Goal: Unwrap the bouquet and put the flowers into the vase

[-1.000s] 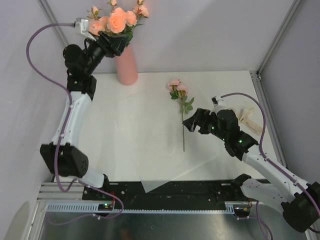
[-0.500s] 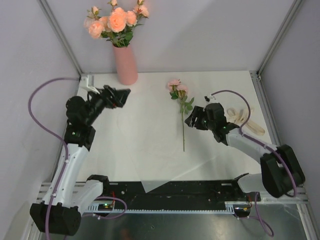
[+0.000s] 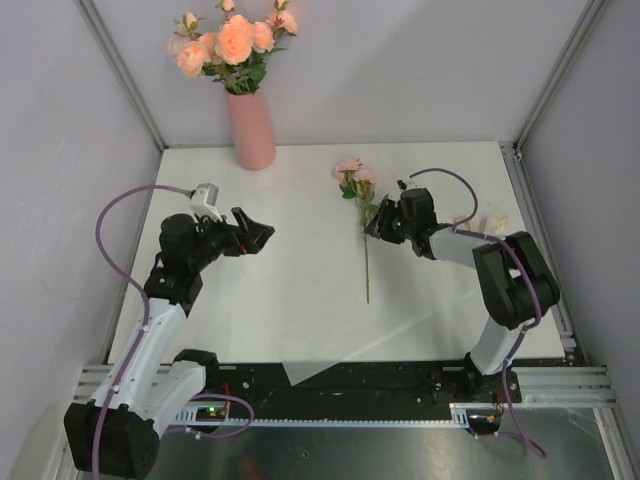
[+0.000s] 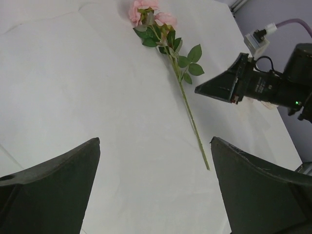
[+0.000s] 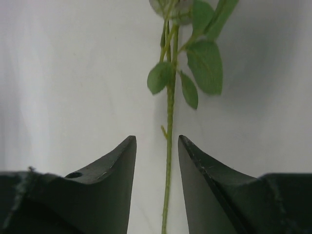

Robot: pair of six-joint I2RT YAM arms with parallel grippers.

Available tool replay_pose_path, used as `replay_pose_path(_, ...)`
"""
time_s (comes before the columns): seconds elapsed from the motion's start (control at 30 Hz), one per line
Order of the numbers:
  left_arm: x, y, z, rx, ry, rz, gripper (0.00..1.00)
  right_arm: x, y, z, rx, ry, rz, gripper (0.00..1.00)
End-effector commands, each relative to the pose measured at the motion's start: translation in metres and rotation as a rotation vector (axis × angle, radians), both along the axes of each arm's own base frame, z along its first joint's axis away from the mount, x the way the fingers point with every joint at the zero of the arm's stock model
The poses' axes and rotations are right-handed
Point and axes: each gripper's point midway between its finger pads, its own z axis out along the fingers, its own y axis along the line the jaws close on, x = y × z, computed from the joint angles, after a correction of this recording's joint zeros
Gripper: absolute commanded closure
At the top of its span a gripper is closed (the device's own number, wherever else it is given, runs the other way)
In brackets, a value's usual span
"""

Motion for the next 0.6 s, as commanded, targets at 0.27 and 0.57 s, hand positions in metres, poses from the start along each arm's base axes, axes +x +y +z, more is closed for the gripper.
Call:
replay_pose_path(0.27,0.008,0.014,0.02,-0.019,-0.035,0.122,0.0,0.036,0.013,-0.019,0.049,-0.007,0.03,0.58)
replay_pose_path(0.57,0.009,0.021,0.016,0.008,-0.001,0.164,0.0,0.034,0.021,-0.031,0.072,0.009,0.068,0.63)
